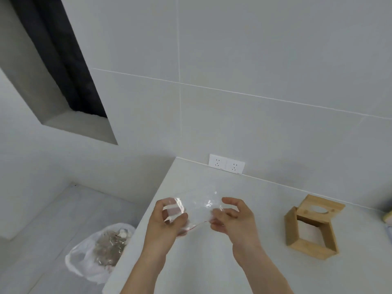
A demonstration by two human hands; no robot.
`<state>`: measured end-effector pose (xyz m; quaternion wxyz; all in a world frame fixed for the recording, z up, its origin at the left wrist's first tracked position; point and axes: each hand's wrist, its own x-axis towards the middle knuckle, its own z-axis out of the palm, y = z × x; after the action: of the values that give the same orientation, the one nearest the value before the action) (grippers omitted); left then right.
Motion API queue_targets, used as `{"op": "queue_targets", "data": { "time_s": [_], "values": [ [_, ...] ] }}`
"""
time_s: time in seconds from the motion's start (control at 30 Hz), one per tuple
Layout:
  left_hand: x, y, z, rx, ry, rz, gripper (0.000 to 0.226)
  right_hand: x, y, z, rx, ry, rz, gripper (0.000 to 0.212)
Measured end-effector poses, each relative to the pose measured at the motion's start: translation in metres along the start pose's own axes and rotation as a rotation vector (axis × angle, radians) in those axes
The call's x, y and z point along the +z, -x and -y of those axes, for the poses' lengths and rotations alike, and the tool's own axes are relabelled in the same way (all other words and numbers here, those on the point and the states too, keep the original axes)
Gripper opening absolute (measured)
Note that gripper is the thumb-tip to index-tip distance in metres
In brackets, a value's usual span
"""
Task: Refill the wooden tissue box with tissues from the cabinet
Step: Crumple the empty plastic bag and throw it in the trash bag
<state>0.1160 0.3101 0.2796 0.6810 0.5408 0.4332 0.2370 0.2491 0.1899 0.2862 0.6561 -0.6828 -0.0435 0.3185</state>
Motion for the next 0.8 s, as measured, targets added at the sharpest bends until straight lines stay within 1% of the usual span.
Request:
{"op": "queue_targets", "data": {
  "time_s": [0.13, 0.23, 0.3, 0.37, 0.43, 0.47, 0.53, 0.63, 0.7, 0.8],
  "values": [
    [-0.093, -0.039, 0.006, -0.055, 0.008, -0.132, 0.033, 0.1, -0.005, -0.017, -0.015, 0.091, -0.006, 0.025],
    [-0.166, -0.066, 0.01, -0.04, -0.01, -0.242, 0.025, 0.18, -0.012, -0.038, -0.04, 0.206, 0.016, 0.023],
    [-0.211, -0.082, 0.02, -0.079, -0.04, -0.32, 0.018, 0.233, -0.014, -0.055, -0.053, 0.308, 0.059, 0.016],
    [-0.254, -0.097, 0.031, -0.121, -0.048, -0.384, 0.016, 0.282, -0.015, -0.075, -0.05, 0.399, 0.082, 0.009],
    [-0.291, -0.11, 0.047, -0.142, -0.059, -0.425, 0.018, 0.326, -0.018, -0.099, -0.057, 0.498, 0.094, 0.016],
    [-0.307, -0.116, 0.054, -0.154, -0.073, -0.437, 0.019, 0.345, -0.019, -0.112, -0.054, 0.541, 0.108, 0.016],
    [-0.334, -0.128, 0.072, -0.171, -0.122, -0.463, 0.018, 0.375, -0.025, -0.138, -0.032, 0.629, 0.149, 0.015],
    [-0.369, -0.147, 0.114, -0.221, -0.196, -0.465, 0.019, 0.407, -0.033, -0.181, -0.031, 0.825, 0.231, 0.017],
    [-0.38, -0.152, 0.138, -0.278, -0.246, -0.451, 0.019, 0.415, -0.037, -0.204, -0.011, 0.939, 0.302, 0.023],
    [-0.395, -0.17, 0.183, -0.366, -0.343, -0.418, 0.022, 0.431, -0.054, -0.256, 0.069, 1.107, 0.408, 0.032]
  ]
}}
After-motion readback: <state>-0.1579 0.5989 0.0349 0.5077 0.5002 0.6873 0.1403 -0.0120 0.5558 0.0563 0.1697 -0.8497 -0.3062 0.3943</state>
